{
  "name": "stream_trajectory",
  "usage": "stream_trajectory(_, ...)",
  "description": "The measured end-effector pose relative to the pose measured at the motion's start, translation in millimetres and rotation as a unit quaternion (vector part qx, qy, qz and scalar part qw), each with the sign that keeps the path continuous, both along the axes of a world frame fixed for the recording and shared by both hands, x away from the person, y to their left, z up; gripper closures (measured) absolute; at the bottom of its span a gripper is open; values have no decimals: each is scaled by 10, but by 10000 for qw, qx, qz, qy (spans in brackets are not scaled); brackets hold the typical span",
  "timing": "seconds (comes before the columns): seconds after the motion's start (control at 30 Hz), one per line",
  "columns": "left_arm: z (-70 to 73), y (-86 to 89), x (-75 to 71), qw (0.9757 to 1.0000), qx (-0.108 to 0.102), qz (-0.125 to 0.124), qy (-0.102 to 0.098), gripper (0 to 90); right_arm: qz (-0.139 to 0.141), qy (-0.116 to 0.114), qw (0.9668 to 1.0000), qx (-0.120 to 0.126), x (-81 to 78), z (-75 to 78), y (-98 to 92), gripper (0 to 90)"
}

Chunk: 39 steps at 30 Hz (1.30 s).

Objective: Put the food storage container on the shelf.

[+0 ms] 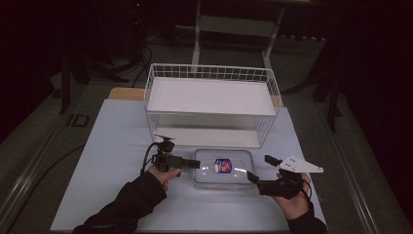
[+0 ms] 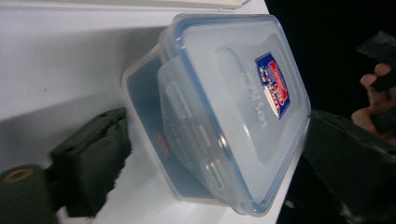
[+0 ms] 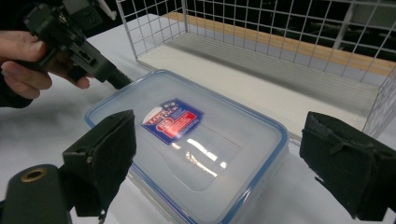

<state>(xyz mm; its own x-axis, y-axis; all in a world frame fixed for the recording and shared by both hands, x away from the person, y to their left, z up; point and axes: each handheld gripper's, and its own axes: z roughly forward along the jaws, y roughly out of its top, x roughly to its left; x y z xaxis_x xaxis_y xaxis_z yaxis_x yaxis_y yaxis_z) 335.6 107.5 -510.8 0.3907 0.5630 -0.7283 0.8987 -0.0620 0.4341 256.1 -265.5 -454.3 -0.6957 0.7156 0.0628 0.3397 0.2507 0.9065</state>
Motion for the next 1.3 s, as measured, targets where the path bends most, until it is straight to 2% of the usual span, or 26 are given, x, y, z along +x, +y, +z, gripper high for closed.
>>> stream_trajectory(0.1,-68,25,33,9997,-85,70,227,139,-11,27,10000,-19,7,-7,-8,106)
stream_trajectory(0.2,-122,11,43,9991,-153,-23,384,162,-5,44,10000,-18,5,-12,-4,106)
stream_trajectory(0.37,-170,9,59,9973,-464,-58,571,328,6,78,10000,-25,9,-22,1,106)
stream_trajectory(0.4,-181,18,63,9962,-589,-50,633,351,4,83,10000,-28,10,-22,-1,106)
stream_trajectory(0.57,-211,26,65,9963,-557,-169,639,479,-76,153,9998,-62,21,-21,-25,106)
stream_trajectory(0.73,-222,57,75,9957,-619,-227,651,503,-141,299,9994,-64,53,-38,-68,132)
stream_trajectory(0.83,-209,69,62,9956,-661,-292,595,520,-151,532,9985,-14,93,-71,-98,132)
stream_trajectory(0.93,-178,68,26,9964,-626,-355,456,538,-118,793,9968,71,148,-120,-126,133)
stream_trajectory(1.07,-146,64,-34,9972,-586,-386,248,547,-75,1241,9920,207,266,-204,-185,145)
stream_trajectory(1.1,-147,69,-41,9971,-604,-397,220,553,-28,1425,9894,287,310,-229,-208,145)
stream_trajectory(1.13,-138,71,-57,9972,-605,-400,194,557,-27,1512,9879,355,329,-241,-224,152)
stream_trajectory(1.2,-121,66,-89,9974,-563,-453,47,561,54,1790,9825,502,386,-282,-258,156)
stream_trajectory(1.3,-101,60,-126,9975,-516,-487,-74,564,241,2205,9724,728,457,-366,-278,175)
